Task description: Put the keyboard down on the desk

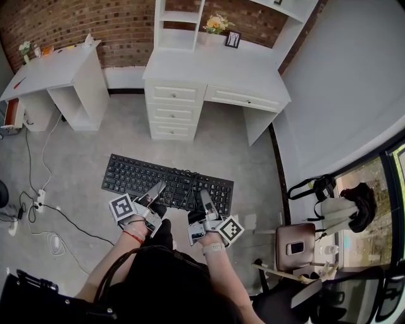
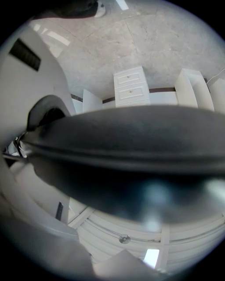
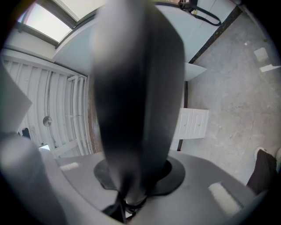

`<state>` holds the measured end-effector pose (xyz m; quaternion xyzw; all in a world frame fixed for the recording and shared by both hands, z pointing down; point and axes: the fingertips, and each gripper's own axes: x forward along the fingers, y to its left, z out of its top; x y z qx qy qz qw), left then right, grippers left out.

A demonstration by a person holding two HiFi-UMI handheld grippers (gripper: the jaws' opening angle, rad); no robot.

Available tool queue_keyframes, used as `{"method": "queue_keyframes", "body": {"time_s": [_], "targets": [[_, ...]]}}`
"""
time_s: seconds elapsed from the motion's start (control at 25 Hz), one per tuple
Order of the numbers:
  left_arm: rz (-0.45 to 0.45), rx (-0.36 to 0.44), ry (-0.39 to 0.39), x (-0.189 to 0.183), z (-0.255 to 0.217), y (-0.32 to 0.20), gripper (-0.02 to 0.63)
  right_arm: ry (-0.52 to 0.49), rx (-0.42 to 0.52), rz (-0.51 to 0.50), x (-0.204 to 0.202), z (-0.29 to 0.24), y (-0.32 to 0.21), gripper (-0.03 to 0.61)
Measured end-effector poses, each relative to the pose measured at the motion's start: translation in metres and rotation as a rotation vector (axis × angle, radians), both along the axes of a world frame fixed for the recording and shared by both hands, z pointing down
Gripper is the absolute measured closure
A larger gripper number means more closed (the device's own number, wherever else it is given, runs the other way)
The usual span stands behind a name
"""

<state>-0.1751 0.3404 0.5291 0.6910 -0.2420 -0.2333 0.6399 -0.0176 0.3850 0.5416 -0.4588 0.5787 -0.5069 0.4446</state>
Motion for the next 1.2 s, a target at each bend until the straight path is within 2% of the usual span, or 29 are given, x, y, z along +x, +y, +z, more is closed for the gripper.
{"method": "queue_keyframes", "body": {"time_s": [0.36,1.2], "targets": [[-0.01,-0.039,-0.009,0.007,0.015,-0.029,0.569,-0.034,-0.042,-0.011,0.006,0.014,-0.03,0.5],[0.006,-0.044,0.011,0.06,0.01,-0.187,0.569,-0.007,-0.048,0.003,0.059,0.007,-0.186,0.5]]}}
